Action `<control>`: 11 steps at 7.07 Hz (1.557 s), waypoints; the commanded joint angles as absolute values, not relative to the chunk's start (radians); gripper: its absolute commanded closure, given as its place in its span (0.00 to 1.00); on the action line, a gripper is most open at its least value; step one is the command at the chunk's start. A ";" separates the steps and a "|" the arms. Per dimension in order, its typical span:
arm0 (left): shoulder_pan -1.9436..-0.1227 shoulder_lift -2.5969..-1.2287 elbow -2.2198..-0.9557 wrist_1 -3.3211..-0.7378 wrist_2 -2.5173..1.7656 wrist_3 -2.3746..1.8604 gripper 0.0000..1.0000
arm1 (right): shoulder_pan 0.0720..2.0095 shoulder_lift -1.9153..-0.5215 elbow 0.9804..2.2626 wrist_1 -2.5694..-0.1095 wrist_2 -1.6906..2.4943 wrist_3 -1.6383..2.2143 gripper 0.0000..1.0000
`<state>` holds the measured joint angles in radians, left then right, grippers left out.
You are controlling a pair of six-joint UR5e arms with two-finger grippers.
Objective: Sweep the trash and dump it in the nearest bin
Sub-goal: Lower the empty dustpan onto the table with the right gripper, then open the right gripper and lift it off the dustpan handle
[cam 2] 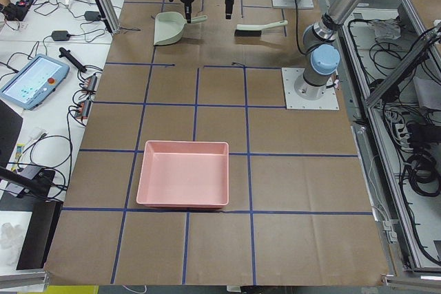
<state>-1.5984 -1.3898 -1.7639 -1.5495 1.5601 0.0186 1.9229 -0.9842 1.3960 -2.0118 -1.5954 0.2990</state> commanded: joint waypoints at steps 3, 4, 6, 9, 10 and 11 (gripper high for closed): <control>-1.598 -1.390 -1.764 -1.549 1.562 0.020 0.00 | 1.824 -1.125 1.396 -1.881 -1.605 0.196 0.00; -1.598 -1.390 -1.766 -1.549 1.562 0.020 0.00 | 1.775 -1.178 1.407 -1.823 -1.609 0.123 0.00; -1.598 -1.390 -1.766 -1.551 1.560 0.020 0.00 | 1.682 -1.273 1.437 -1.778 -1.612 -0.045 0.00; -1.598 -1.391 -1.766 -1.551 1.560 0.017 0.00 | 1.557 -1.448 1.560 -1.763 -1.611 -0.213 0.00; -1.598 -1.391 -1.766 -1.549 1.560 0.017 0.00 | 1.546 -1.489 1.580 -1.746 -1.612 -0.216 0.00; -1.598 -1.393 -1.767 -1.549 1.562 0.017 0.00 | 1.546 -1.529 1.583 -1.723 -1.608 -0.212 0.00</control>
